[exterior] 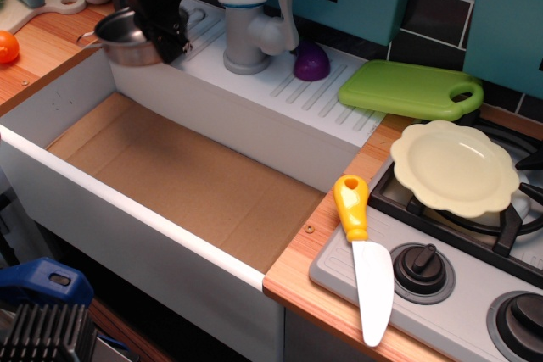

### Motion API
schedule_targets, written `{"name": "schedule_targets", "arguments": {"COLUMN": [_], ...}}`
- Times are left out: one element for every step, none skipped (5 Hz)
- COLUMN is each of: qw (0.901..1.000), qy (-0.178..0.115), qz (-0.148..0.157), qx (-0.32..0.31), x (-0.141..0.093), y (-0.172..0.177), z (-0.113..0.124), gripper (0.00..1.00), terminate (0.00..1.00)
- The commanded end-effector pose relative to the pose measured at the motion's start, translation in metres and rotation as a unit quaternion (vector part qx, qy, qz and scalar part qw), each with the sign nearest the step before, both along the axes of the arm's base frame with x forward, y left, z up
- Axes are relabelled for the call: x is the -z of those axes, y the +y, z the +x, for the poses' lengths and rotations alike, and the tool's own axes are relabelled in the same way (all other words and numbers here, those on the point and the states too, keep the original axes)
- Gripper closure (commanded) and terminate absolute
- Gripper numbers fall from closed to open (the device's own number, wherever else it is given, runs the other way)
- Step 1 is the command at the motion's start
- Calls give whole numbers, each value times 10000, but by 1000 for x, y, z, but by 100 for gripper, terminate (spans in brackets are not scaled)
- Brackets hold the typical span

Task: Put pot or pan in sink

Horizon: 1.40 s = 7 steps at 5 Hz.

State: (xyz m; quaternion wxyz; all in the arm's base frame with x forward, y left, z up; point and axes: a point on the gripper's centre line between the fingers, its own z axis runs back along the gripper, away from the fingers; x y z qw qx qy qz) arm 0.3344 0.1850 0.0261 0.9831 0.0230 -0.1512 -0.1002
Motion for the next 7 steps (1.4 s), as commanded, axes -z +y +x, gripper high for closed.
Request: {"name": "schedule_targets", "arguments": {"qw": [9896,9796,9789,9816,9812,9802,9772], "qy": [-363,-544,-752,-830,-856,-813,-665], "qz": [561,698,614,432,295,212,151], "qx": [-1275,-1803,-1797,-1664,-1704,-1795,-2012], "x": [-26,-7,8,21,34,46,56], "y": [-16,-27,-30,-27,-23,-25,-25], "z": [-39,-57,-54,-42,-34,-35,-36], "gripper": [100,100,100,100,100,100,0], "terminate": [0,0,0,0,0,0,100]}}
